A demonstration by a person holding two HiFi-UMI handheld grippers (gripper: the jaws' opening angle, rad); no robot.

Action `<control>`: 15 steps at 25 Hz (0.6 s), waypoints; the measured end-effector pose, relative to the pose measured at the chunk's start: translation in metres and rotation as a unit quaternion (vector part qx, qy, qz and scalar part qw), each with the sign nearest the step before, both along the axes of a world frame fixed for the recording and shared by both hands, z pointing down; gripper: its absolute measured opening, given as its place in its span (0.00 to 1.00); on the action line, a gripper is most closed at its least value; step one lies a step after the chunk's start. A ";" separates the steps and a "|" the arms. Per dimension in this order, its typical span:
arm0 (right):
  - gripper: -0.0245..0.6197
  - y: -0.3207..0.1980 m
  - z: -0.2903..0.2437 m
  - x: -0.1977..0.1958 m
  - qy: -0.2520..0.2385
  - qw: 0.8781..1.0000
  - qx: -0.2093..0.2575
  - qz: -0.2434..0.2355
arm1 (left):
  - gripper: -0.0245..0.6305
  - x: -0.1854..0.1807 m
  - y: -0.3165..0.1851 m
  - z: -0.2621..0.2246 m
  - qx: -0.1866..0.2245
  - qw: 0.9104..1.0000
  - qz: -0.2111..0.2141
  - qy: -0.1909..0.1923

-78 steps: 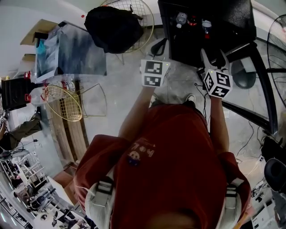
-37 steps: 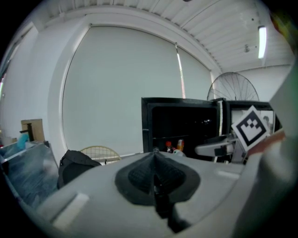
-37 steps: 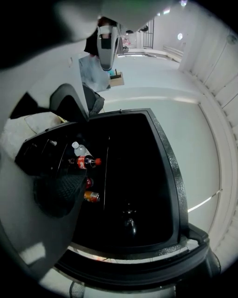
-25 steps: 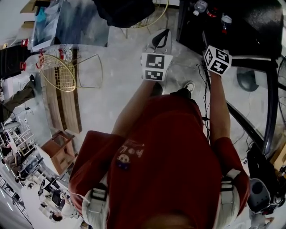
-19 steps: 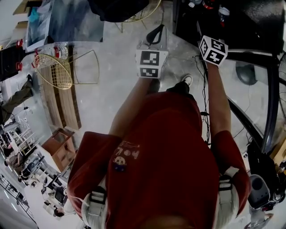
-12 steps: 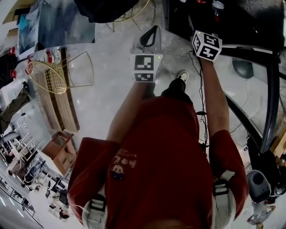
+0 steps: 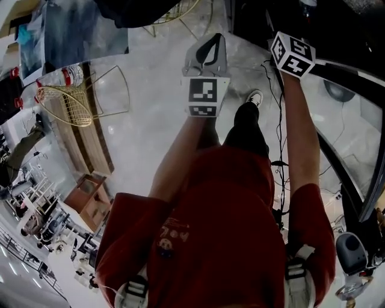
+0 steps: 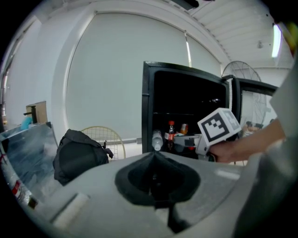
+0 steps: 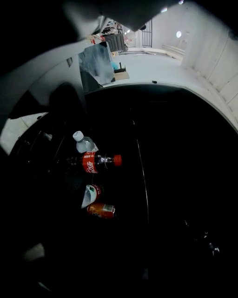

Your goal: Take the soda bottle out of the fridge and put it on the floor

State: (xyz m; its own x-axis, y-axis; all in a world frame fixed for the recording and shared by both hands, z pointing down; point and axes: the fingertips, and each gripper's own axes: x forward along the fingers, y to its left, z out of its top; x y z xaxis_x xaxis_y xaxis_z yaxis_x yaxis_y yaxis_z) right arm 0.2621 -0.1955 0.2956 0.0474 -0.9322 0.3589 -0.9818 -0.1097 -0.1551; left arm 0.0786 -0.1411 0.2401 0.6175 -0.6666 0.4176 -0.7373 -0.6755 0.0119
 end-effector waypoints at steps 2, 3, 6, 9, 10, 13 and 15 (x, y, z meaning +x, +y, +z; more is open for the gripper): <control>0.56 -0.006 0.003 0.007 0.001 1.000 0.002 0.006 | 0.04 0.001 0.000 0.006 -0.002 1.000 0.001 -0.002; 0.56 -0.009 0.004 0.009 0.002 1.000 0.003 0.008 | 0.04 0.002 -0.001 0.007 -0.003 1.000 0.001 -0.002; 0.56 -0.017 0.007 0.016 0.003 1.000 0.004 0.016 | 0.04 0.003 -0.002 0.011 -0.006 1.000 0.001 0.000; 0.56 -0.031 0.014 0.020 -0.002 1.000 0.004 0.017 | 0.04 0.008 -0.002 0.017 -0.008 1.000 0.003 -0.004; 0.56 -0.036 0.016 0.022 -0.003 1.000 0.005 0.019 | 0.04 0.010 -0.002 0.019 -0.008 1.000 0.005 -0.006; 0.56 -0.052 0.018 0.026 -0.007 1.000 0.009 0.024 | 0.04 0.010 -0.001 0.023 -0.013 1.000 0.009 -0.011; 0.56 -0.062 0.017 0.028 -0.005 1.000 0.013 0.027 | 0.04 0.006 -0.001 0.026 -0.017 1.000 0.005 -0.015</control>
